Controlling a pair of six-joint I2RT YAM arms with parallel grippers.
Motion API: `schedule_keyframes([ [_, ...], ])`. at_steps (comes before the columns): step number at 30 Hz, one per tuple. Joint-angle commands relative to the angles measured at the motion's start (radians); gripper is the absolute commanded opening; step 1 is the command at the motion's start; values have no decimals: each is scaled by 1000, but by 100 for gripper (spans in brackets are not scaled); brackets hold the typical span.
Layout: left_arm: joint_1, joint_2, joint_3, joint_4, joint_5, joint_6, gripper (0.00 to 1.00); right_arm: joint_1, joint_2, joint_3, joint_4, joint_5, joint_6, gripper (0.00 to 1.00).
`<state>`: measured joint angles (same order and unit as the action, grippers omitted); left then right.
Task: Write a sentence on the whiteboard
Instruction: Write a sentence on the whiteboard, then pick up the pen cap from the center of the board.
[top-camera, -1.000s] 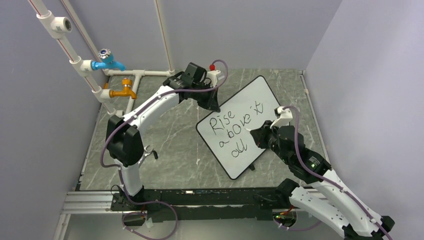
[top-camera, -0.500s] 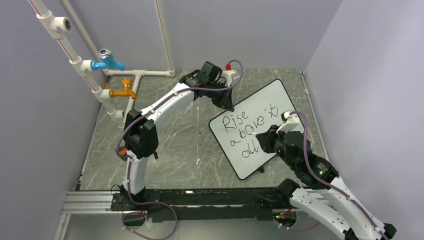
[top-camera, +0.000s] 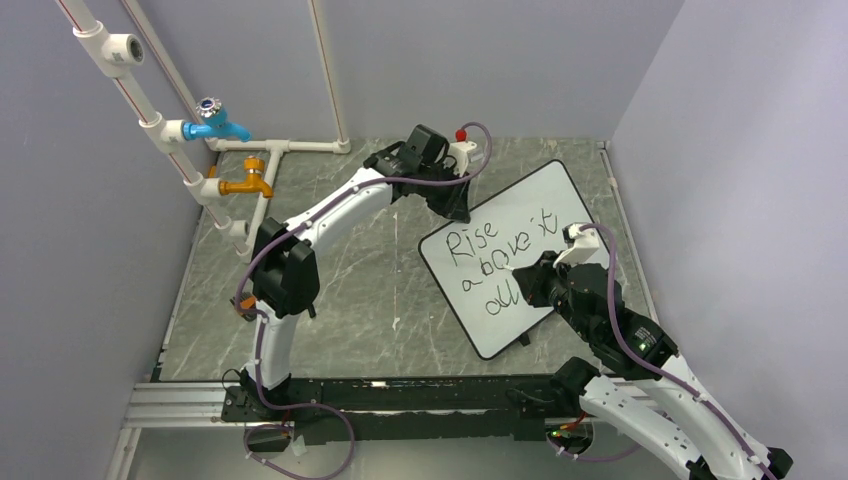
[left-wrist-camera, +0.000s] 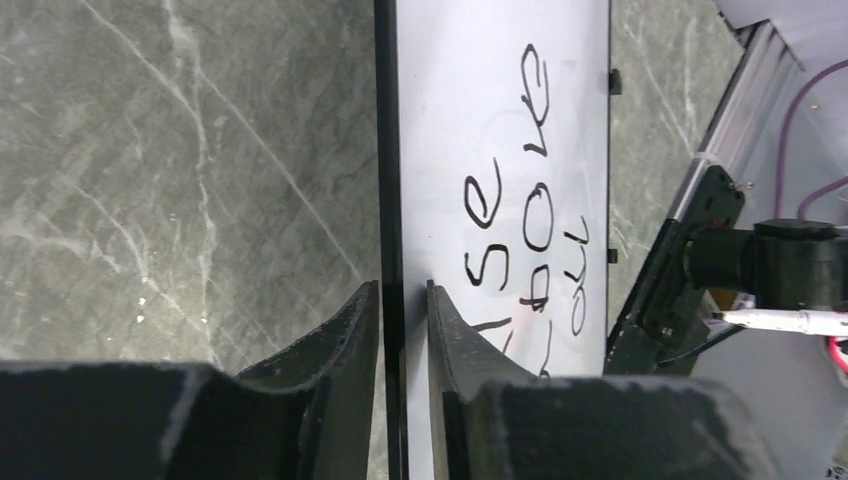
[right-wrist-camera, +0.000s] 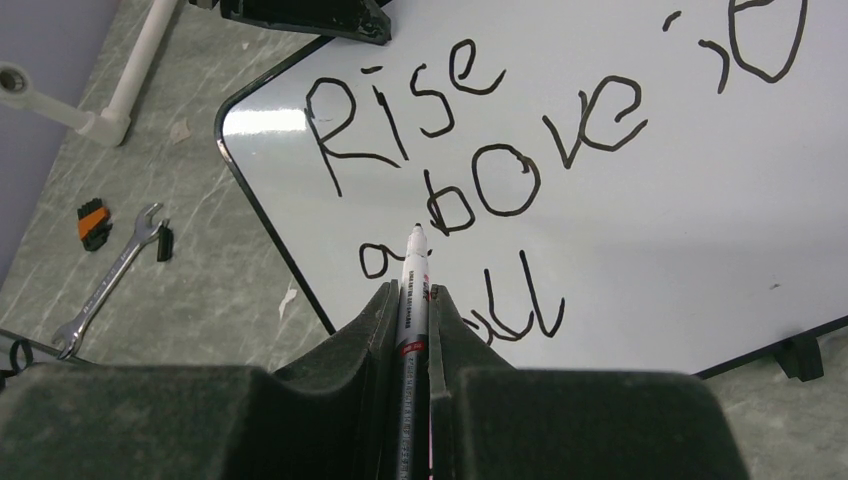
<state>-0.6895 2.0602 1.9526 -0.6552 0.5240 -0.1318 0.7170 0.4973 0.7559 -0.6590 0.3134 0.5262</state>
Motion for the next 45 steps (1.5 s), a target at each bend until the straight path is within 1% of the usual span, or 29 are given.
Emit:
schedule_keyframes([
  [1, -16, -7, 11, 22, -78, 47, 29, 0, 1, -4, 12, 12, -4, 0],
  [10, -16, -44, -19, 50, -151, 33, 41, 2, 1, 0, 5, 19, -6, 0],
  [12, -15, -56, -15, 52, -184, 27, 45, 1, 3, 0, 5, 18, -7, 0],
  [17, -13, -92, 16, 49, -250, 23, 58, 1, 7, 1, 4, 16, -9, 0],
  [23, -11, -122, 38, 36, -288, 9, 65, 1, 5, 8, -1, 17, -9, 0],
  [26, -10, -179, 59, -33, -400, -19, 67, 2, 7, 7, -4, 17, -8, 0],
  [27, -11, -221, 32, -40, -448, -35, 67, 1, 7, 5, -2, 15, -9, 0],
  [29, -11, -333, -70, -25, -516, -61, 68, 0, 6, 6, -1, 13, -10, 0],
  [30, -11, -393, -123, -25, -573, -74, 68, 1, 5, 6, 2, 10, -14, 0],
  [34, -9, -602, -317, -86, -739, -149, 67, 1, 10, 16, 24, -5, -26, 0],
  [36, -9, -726, -462, -98, -795, -206, 67, 1, 20, 20, 45, -19, -27, 0],
  [37, -9, -773, -498, -112, -820, -222, 66, -1, 25, 20, 53, -26, -27, 0],
  [38, -10, -812, -565, -131, -838, -258, 66, 1, 32, 19, 66, -35, -26, 0],
  [42, -10, -945, -723, -238, -940, -359, 64, 0, 69, 17, 109, -72, -20, 0],
  [45, -10, -1042, -837, -260, -952, -423, 64, 1, 89, 15, 128, -90, -14, 0],
])
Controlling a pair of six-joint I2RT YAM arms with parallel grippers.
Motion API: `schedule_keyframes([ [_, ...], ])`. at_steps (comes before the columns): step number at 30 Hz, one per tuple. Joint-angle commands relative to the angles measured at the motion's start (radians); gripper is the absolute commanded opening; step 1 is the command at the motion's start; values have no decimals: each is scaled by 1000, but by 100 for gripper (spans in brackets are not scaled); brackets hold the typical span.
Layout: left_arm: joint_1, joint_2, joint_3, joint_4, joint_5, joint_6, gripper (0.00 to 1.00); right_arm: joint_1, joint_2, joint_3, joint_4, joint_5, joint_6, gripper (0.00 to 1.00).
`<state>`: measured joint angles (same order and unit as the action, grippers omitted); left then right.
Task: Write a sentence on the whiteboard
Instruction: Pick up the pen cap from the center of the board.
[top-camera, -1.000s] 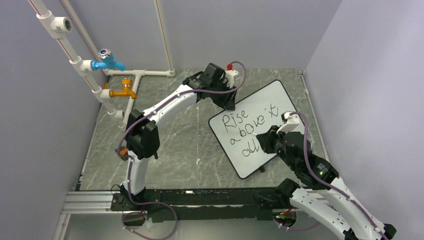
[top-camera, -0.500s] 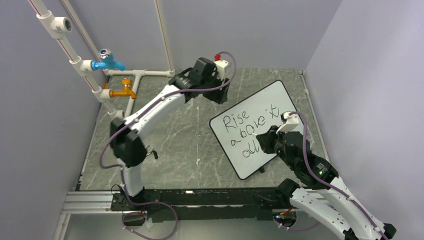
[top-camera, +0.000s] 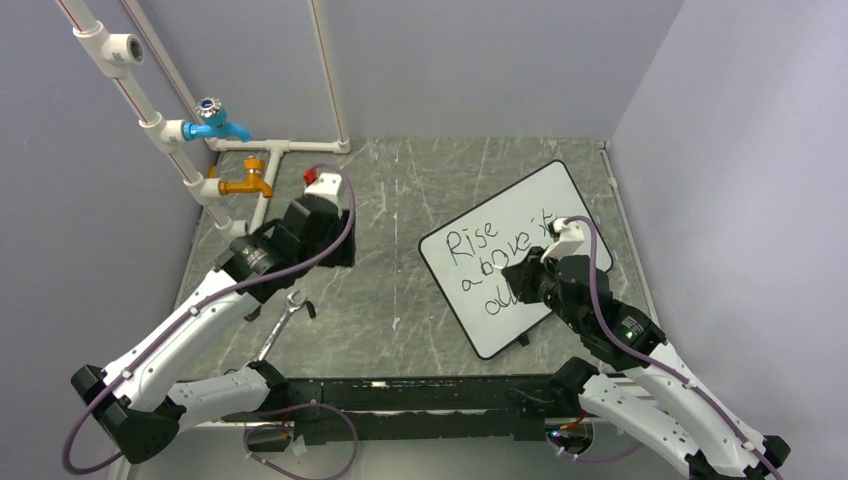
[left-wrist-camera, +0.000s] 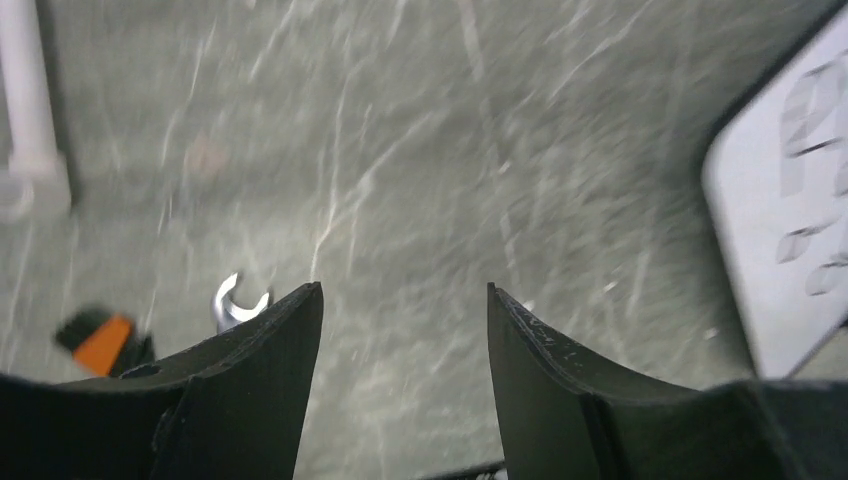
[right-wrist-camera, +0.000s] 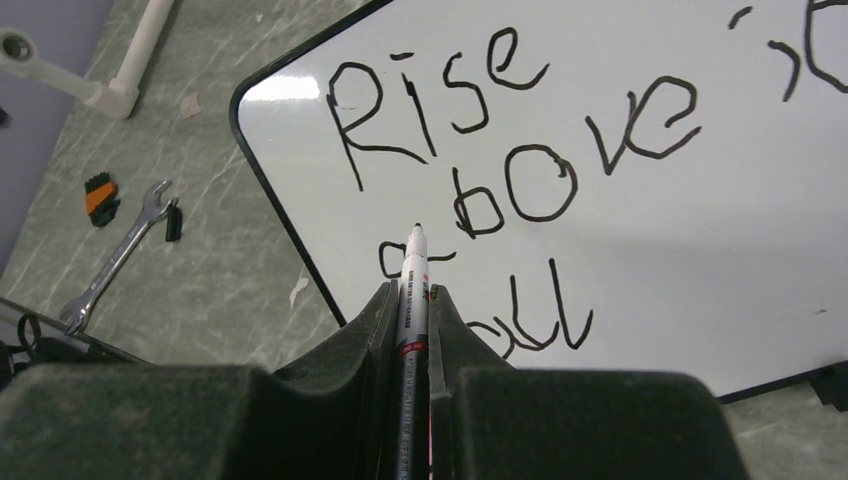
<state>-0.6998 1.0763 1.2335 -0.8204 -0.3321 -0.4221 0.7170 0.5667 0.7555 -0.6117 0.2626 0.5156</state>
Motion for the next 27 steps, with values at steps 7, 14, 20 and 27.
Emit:
schedule_keyframes([
  [7, 1, -191, -290, -135, -130, -281, 62, 1, 25, 3, 98, -59, 21, 0],
  [14, 5, -197, -403, -126, -127, -370, 56, 1, 6, -8, 82, -59, 39, 0],
  [20, 98, -209, -508, -44, -43, -387, 56, 1, -14, -13, 66, -62, 49, 0],
  [27, 285, -214, -644, 135, 130, -333, 55, 2, -19, -15, 66, -58, 53, 0],
])
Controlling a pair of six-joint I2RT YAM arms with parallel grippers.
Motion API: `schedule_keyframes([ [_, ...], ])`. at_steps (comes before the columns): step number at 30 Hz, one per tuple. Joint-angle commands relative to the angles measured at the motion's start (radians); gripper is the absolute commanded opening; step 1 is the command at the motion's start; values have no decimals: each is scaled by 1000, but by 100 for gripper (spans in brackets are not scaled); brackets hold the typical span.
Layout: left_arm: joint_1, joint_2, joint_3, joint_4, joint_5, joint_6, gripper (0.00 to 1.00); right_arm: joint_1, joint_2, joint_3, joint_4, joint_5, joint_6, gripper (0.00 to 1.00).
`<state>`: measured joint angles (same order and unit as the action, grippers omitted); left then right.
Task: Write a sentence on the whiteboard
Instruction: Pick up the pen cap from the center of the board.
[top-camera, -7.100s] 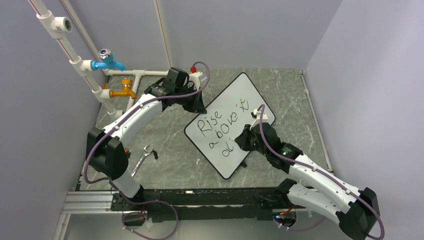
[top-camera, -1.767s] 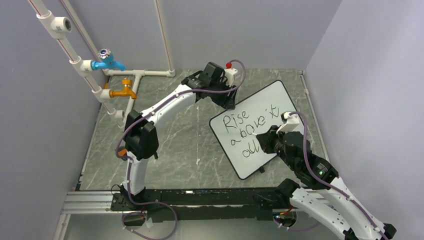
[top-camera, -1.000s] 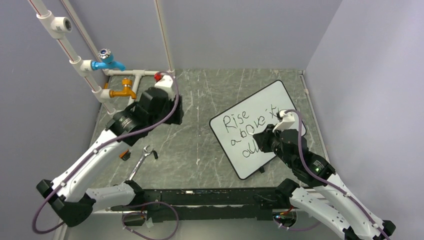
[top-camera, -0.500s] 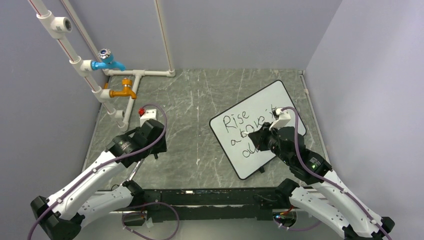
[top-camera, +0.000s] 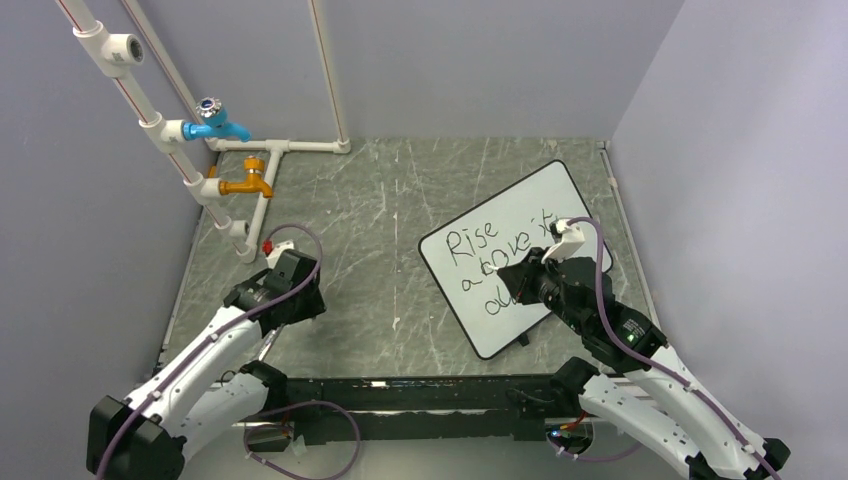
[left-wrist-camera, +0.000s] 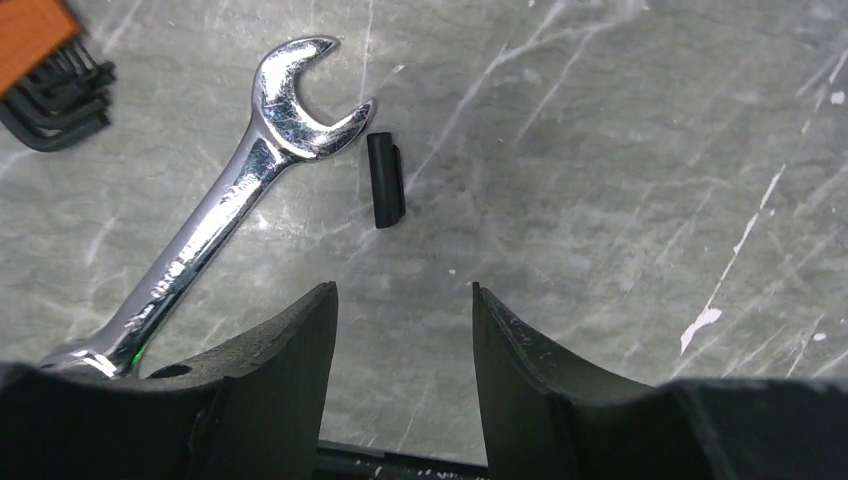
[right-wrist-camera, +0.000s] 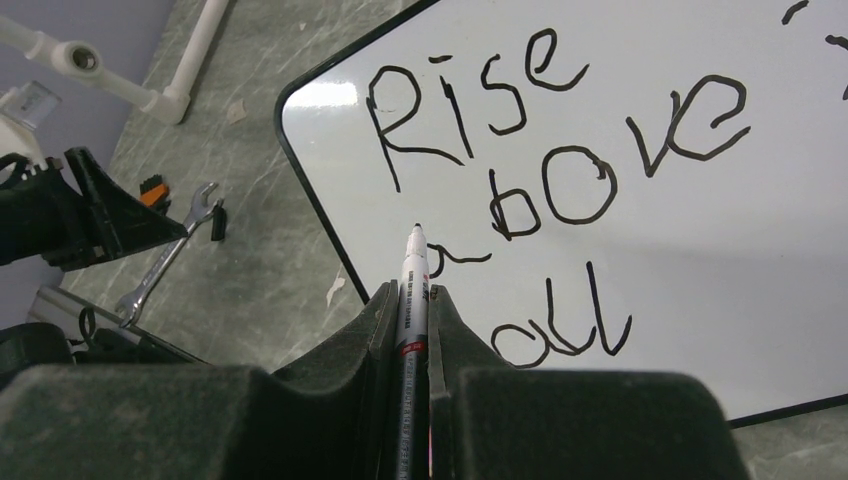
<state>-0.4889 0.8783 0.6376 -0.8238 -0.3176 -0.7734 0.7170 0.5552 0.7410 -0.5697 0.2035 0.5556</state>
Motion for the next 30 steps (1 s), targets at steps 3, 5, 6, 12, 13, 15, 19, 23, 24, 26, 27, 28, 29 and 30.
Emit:
schedule_keyframes([
  [3, 122, 10, -89, 195, 157, 16, 54, 2, -8, -5, 31, -2, 16, 0],
  [5, 148, 32, -111, 233, 180, 14, 54, 1, -11, -6, 31, -3, 16, 0],
  [6, 160, 43, -121, 255, 192, 15, 53, 1, -12, -8, 30, -1, 16, 0],
  [12, 201, 114, -146, 335, 201, 30, 47, 1, -13, 3, 10, 11, 8, 0],
  [13, 202, 122, -147, 339, 195, 31, 46, 1, -12, 6, 7, 14, 7, 0],
  [15, 205, 136, -152, 346, 182, 31, 45, 1, -11, 10, 4, 15, 8, 0],
  [19, 219, 163, -165, 372, 173, 38, 45, 1, -13, 3, 8, 14, 21, 0],
  [23, 223, 210, -158, 386, 150, 38, 43, 1, -8, -12, 30, 3, 34, 0],
  [24, 225, 215, -162, 393, 149, 36, 43, 1, -2, -9, 31, 0, 35, 0],
  [26, 227, 220, -171, 410, 152, 35, 42, 1, 5, 0, 30, 2, 35, 0],
  [27, 227, 222, -169, 410, 154, 37, 40, 1, 9, 3, 31, 2, 34, 0],
  [28, 227, 225, -168, 412, 156, 37, 38, 1, 11, 4, 32, 5, 31, 0],
  [29, 227, 227, -166, 412, 155, 36, 37, 1, 12, 5, 34, 8, 29, 0],
  [30, 227, 229, -164, 409, 152, 34, 34, 1, 15, 6, 36, 9, 28, 0],
])
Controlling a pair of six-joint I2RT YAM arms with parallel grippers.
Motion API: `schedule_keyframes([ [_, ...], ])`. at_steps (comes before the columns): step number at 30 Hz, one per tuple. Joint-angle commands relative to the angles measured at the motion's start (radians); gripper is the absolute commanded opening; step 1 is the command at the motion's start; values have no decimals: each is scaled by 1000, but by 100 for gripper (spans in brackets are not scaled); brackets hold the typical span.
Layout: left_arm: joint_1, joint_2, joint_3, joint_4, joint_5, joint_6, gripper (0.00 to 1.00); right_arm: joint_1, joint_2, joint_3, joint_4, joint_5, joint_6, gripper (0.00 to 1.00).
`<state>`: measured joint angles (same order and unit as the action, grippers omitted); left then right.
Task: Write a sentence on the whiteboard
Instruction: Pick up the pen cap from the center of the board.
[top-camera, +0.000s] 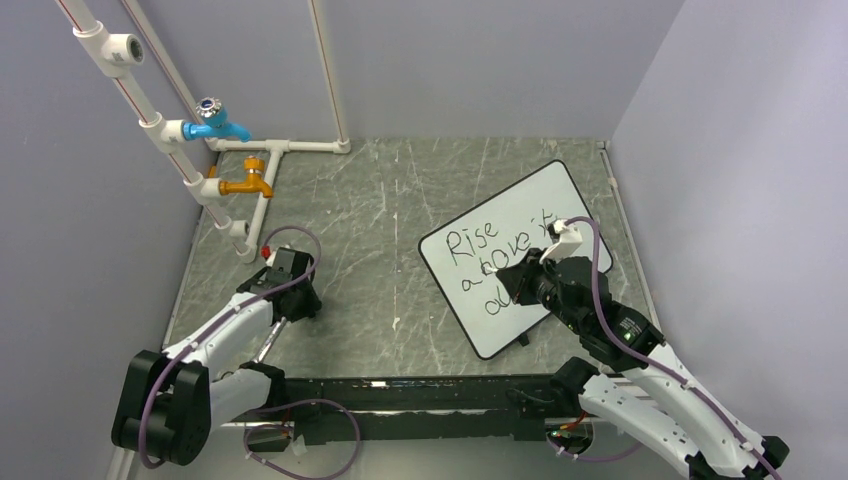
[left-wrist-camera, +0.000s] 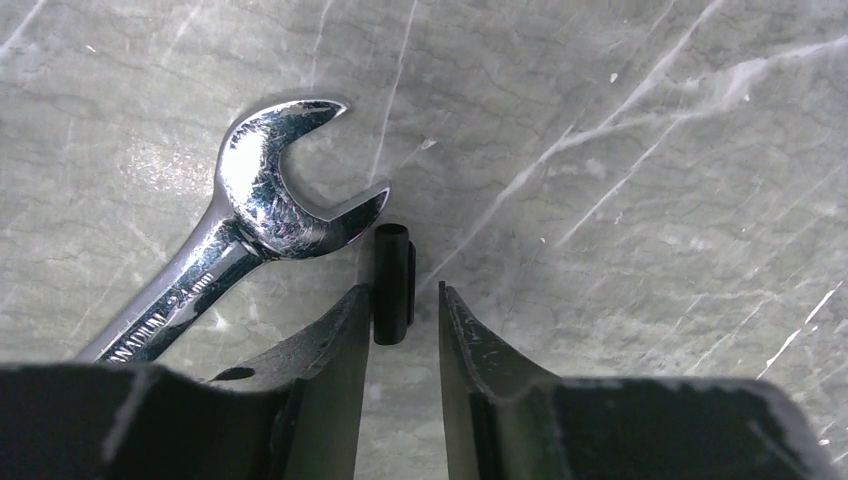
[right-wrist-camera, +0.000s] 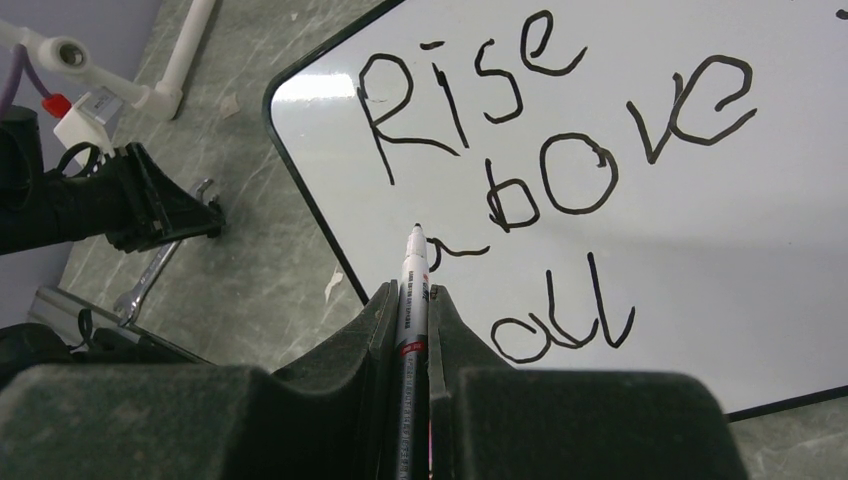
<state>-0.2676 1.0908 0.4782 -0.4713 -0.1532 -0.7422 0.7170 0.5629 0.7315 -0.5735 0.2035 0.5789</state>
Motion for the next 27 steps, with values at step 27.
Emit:
schedule_keyframes([
  [27, -198, 263, 112, 186, 50, 69, 9, 0, 13, 60, 6, 53, -3, 0],
])
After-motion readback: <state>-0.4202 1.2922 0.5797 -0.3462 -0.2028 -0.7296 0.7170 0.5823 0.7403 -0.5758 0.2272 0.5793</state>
